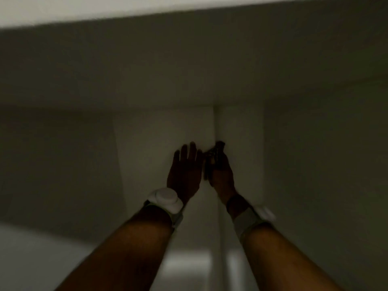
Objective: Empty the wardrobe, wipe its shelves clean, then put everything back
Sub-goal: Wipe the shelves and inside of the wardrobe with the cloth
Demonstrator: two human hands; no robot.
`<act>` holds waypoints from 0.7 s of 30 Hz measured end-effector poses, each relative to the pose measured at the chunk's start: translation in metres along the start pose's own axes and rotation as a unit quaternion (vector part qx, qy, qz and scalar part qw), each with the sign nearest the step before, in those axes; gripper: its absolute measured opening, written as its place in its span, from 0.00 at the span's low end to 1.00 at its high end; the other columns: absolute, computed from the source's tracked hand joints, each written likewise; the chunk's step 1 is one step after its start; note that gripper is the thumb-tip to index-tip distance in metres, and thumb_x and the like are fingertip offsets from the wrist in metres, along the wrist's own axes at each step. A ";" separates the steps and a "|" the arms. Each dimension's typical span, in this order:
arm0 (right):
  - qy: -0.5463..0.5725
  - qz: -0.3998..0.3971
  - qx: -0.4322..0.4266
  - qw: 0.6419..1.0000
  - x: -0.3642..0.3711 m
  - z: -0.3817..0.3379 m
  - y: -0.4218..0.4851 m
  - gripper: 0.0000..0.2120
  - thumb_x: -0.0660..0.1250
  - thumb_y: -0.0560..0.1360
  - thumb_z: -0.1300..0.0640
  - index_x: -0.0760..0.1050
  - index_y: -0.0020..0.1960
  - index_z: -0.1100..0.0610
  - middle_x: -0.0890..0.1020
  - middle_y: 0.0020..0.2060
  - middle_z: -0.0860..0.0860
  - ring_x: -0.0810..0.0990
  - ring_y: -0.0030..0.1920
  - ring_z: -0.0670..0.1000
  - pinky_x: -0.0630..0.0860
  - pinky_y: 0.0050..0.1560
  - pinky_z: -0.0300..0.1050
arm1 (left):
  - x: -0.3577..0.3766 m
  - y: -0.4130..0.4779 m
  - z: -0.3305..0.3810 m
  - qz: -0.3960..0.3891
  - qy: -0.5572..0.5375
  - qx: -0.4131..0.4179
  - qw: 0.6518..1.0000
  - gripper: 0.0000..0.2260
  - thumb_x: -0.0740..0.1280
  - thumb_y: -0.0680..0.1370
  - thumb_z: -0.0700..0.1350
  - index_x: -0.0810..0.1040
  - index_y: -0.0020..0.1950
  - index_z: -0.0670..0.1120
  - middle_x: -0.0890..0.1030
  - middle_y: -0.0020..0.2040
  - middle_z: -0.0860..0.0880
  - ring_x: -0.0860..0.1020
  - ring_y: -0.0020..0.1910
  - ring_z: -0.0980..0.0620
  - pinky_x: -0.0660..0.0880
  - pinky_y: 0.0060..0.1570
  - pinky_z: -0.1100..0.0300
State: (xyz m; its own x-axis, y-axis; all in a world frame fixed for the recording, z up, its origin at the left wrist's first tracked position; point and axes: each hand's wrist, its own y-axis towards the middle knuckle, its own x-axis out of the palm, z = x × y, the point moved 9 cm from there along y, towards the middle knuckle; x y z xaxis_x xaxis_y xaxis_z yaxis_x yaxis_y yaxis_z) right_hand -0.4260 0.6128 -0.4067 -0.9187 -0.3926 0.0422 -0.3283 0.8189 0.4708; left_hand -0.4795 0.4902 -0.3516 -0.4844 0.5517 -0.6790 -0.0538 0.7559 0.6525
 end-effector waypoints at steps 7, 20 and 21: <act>-0.032 -0.035 0.133 0.990 0.007 0.000 0.003 0.23 0.68 0.78 0.41 0.71 0.65 0.55 0.81 0.58 0.60 0.80 0.47 0.55 0.79 0.37 0.43 | -0.019 0.033 -0.034 0.001 -0.022 -0.016 1.000 0.46 0.68 0.81 0.50 0.32 0.81 0.52 0.29 0.80 0.46 0.37 0.80 0.40 0.45 0.78 0.37; -0.130 -0.069 -0.060 0.987 0.016 -0.105 0.041 0.08 0.61 0.84 0.61 0.73 0.48 0.51 0.74 0.39 0.50 0.72 0.38 0.45 0.72 0.33 0.28 | -0.007 0.028 -0.036 0.005 -0.023 -0.049 0.999 0.47 0.68 0.80 0.54 0.30 0.80 0.53 0.31 0.80 0.48 0.39 0.81 0.42 0.47 0.78 0.39; -0.111 -0.049 -0.073 0.990 0.014 -0.098 0.041 0.05 0.62 0.84 0.60 0.76 0.54 0.55 0.78 0.44 0.53 0.76 0.43 0.49 0.73 0.38 0.29 | -0.006 0.025 -0.035 0.009 -0.030 -0.038 0.999 0.46 0.67 0.81 0.52 0.31 0.80 0.53 0.31 0.80 0.48 0.40 0.81 0.42 0.47 0.78 0.38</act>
State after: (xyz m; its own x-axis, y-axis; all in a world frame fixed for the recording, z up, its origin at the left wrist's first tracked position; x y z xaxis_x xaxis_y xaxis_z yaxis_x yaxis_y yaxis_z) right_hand -0.4306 0.5998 -0.3005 -0.9150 -0.3519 -0.1976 -0.3980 0.7054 0.5866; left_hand -0.5085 0.4929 -0.3193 -0.4330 0.5866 -0.6844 -0.1133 0.7178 0.6869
